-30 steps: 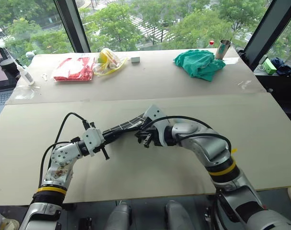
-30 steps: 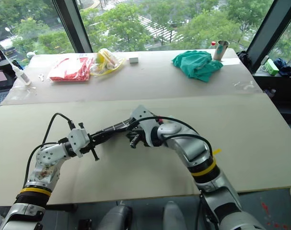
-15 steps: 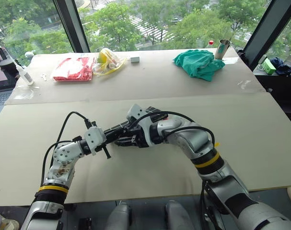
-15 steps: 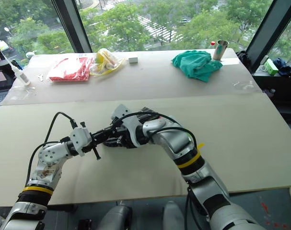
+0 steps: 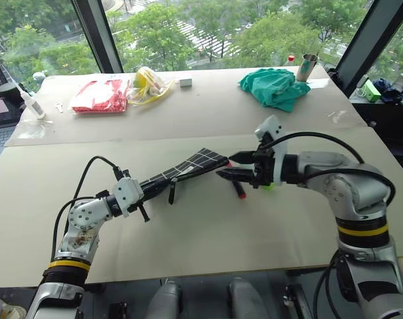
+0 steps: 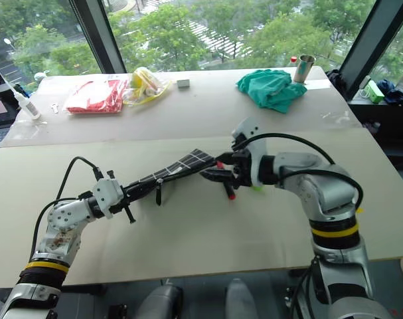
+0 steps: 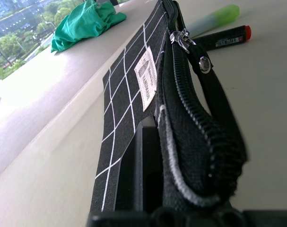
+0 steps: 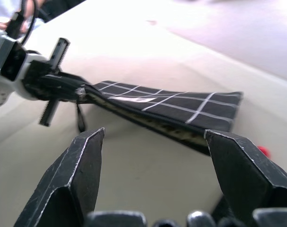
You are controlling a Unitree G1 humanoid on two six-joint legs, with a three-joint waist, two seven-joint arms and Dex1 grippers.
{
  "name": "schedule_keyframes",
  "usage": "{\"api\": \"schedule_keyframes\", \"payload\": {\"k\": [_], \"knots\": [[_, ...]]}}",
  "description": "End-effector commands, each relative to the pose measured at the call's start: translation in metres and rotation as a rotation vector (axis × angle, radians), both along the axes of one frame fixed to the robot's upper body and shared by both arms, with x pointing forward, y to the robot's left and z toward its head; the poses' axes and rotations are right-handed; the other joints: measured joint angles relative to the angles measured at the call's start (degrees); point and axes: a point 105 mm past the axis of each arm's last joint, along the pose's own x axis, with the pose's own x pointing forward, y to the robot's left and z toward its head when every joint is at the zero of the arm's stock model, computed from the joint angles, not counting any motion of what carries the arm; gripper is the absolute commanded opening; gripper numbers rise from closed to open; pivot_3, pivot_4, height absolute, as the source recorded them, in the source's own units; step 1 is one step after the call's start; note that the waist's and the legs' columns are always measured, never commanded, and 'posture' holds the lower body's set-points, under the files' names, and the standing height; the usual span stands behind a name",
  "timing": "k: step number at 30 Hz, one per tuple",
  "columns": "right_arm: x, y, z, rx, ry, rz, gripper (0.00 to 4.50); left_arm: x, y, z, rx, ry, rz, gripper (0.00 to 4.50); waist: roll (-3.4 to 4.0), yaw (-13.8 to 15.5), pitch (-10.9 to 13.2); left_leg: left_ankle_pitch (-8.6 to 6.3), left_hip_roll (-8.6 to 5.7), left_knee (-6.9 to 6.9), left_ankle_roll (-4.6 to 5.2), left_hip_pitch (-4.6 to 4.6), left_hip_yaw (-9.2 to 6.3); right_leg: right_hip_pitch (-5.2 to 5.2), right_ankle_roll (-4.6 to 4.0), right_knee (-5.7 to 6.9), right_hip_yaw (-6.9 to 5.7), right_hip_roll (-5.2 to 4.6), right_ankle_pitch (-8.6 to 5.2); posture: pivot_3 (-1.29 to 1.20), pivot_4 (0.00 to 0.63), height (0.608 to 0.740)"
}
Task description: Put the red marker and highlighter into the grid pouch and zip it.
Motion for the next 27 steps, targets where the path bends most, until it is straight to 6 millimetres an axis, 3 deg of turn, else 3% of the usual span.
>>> {"api": "schedule_keyframes", "payload": {"k": [1,7,13,22,23,24,27], "knots": [[0.002,-0.005,-0.008,-0.066,-0.016,-0.105,3.75,0.002,0.007,0.012,-0.011,-0.048,0.025,0.00,0.00,0.2,0.0,0.00,-0.01,0.00,0.00,-0.01,0.02,0.00,0.00,0.00,0.00,-0.01,0.00,0.00,0.150,0.740],[0.009,-0.007,-0.033,-0.220,-0.028,-0.216,3.75,0.004,0.009,0.013,-0.026,-0.055,0.046,0.00,0.00,0.4,0.0,0.00,-0.05,0.02,0.00,-0.05,0.01,-0.01,0.00,-0.03,0.02,-0.07,0.00,0.00,0.150,0.740],[0.007,-0.003,-0.048,-0.288,-0.025,-0.210,3.75,0.004,0.007,0.013,-0.037,-0.056,0.053,0.00,0.00,0.5,0.0,0.01,-0.06,0.03,-0.01,-0.05,0.02,0.01,0.00,-0.06,0.01,-0.07,0.00,0.00,0.150,0.740],[0.013,-0.007,-0.089,-0.381,0.031,-0.239,3.75,0.005,0.006,0.014,-0.046,-0.061,0.057,0.00,0.00,0.4,0.0,0.01,-0.06,0.03,-0.01,-0.05,0.05,0.01,0.00,-0.06,0.00,-0.06,0.00,0.00,0.150,0.740],[0.014,-0.007,-0.092,-0.377,0.042,-0.240,3.25,0.005,0.006,0.015,-0.047,-0.062,0.057,0.00,-0.01,0.4,0.0,0.01,-0.06,0.03,-0.01,-0.03,0.06,0.02,0.00,-0.06,0.00,-0.06,0.00,0.00,0.150,0.740],[0.014,-0.007,-0.093,-0.374,0.044,-0.239,3.08,0.005,0.005,0.015,-0.047,-0.063,0.057,0.00,-0.01,0.4,0.0,0.01,-0.06,0.03,-0.01,0.00,0.05,0.08,0.00,-0.07,-0.01,-0.05,0.00,0.00,0.150,0.740],[0.015,-0.009,-0.091,-0.371,0.034,-0.236,2.01,0.004,0.006,0.015,-0.049,-0.065,0.061,0.00,-0.01,0.5,0.0,0.01,-0.05,0.03,-0.01,0.03,0.04,0.11,0.00,-0.06,-0.01,-0.05,0.00,0.00,0.150,0.740]]}}
